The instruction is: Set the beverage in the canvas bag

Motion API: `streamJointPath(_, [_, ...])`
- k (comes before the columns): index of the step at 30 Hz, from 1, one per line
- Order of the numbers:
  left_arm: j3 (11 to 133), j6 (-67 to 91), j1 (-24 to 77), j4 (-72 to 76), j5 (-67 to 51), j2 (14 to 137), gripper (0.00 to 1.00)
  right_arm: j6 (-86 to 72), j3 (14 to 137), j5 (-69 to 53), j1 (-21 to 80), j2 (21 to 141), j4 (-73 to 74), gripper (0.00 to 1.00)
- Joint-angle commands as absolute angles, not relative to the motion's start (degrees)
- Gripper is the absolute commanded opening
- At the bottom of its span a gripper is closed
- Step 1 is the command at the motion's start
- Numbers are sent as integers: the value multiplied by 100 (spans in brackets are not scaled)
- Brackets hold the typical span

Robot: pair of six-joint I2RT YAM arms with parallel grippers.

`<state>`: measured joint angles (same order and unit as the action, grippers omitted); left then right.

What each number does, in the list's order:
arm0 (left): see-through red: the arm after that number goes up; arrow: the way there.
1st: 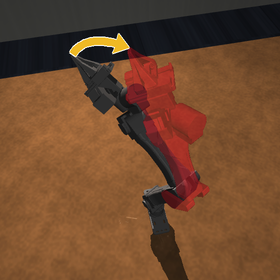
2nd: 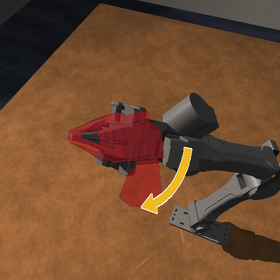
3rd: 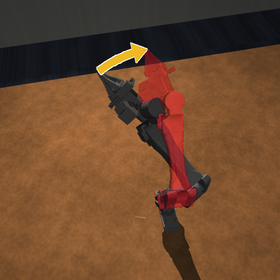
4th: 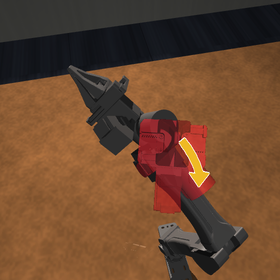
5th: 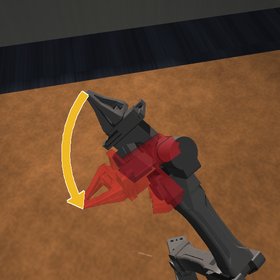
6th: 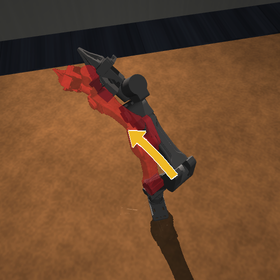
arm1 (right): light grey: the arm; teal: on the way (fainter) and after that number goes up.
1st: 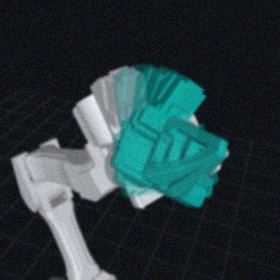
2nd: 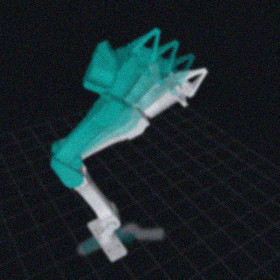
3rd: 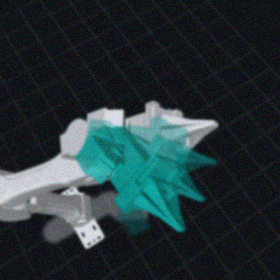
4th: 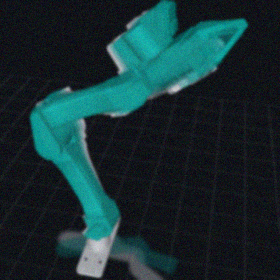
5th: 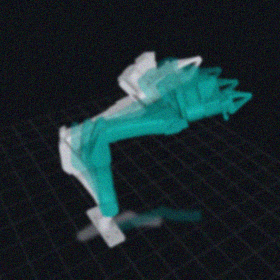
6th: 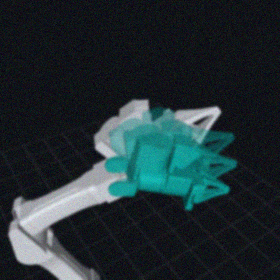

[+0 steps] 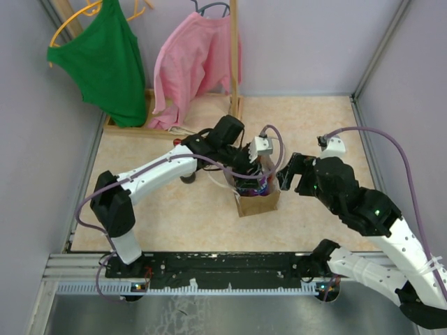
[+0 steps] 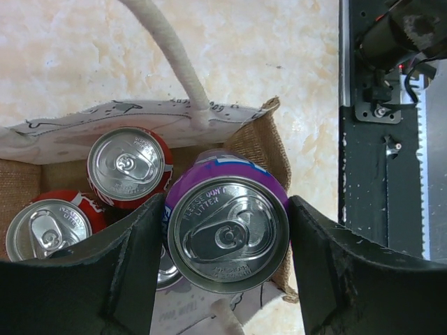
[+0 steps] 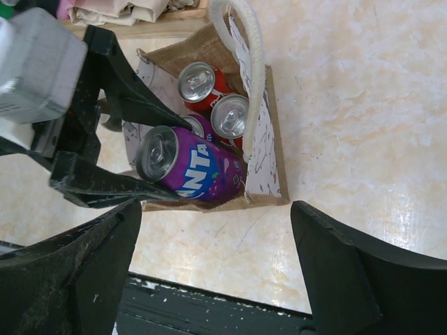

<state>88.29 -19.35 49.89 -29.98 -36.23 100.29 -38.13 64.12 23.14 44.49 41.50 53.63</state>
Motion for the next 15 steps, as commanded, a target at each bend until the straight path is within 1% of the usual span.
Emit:
streamJointPath(1, [9063, -2083, 5059, -2891, -3674, 10255, 0, -3810, 6416, 2510, 4438, 4157, 5303, 88])
streamJointPath(7, [9409, -2029, 5054, -3042, -3660, 10663, 0, -3878, 6416, 2525, 4439, 4145, 5393, 88])
streamJointPath(15, [9489, -1908, 5056, -3123, -3615, 10773, 0, -3937, 6357, 2549, 4439, 4113, 5399, 88])
